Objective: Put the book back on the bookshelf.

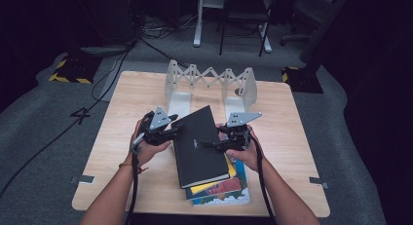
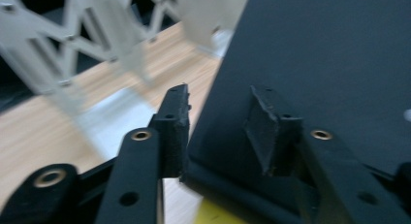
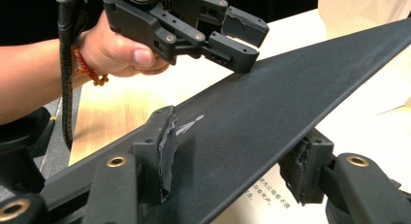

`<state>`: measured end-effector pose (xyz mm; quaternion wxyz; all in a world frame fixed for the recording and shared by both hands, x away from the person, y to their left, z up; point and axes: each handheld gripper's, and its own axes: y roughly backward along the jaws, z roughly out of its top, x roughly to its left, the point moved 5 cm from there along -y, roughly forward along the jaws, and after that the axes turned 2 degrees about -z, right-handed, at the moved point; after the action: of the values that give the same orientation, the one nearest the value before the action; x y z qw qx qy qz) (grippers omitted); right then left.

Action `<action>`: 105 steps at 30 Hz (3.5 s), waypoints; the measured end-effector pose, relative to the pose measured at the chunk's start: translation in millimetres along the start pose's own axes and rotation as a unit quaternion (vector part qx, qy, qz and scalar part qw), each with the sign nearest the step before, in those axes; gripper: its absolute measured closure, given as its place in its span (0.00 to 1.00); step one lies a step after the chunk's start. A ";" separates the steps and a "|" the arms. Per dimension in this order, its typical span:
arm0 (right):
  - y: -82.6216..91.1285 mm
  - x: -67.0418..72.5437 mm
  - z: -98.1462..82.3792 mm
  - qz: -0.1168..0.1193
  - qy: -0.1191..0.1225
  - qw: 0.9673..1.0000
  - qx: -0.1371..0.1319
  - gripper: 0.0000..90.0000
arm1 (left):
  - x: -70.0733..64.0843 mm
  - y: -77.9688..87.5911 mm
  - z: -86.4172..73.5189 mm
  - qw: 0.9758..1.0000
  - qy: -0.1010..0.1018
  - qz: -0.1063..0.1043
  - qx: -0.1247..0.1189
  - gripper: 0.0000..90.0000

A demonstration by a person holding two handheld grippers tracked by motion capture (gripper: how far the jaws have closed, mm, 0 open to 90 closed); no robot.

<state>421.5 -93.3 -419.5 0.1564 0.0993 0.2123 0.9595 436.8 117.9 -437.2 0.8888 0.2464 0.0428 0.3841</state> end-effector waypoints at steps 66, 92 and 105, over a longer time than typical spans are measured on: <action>63.7 30.6 60.5 -0.035 0.126 0.986 -0.102 0.81 | 27.0 28.5 36.5 0.992 0.011 -0.081 -0.094 1.00; 79.6 46.0 10.1 -0.014 0.127 0.983 -0.135 0.87 | -17.3 29.3 24.6 0.997 -0.033 -0.050 -0.054 0.64; 88.9 48.6 -5.7 -0.021 0.123 0.983 -0.138 0.86 | -41.0 32.0 -11.4 0.997 -0.043 -0.057 0.020 0.31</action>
<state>351.8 -155.3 -379.5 0.1617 -0.0463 0.0978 0.9809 383.9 112.3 -436.8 0.9053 0.2773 0.0256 0.3207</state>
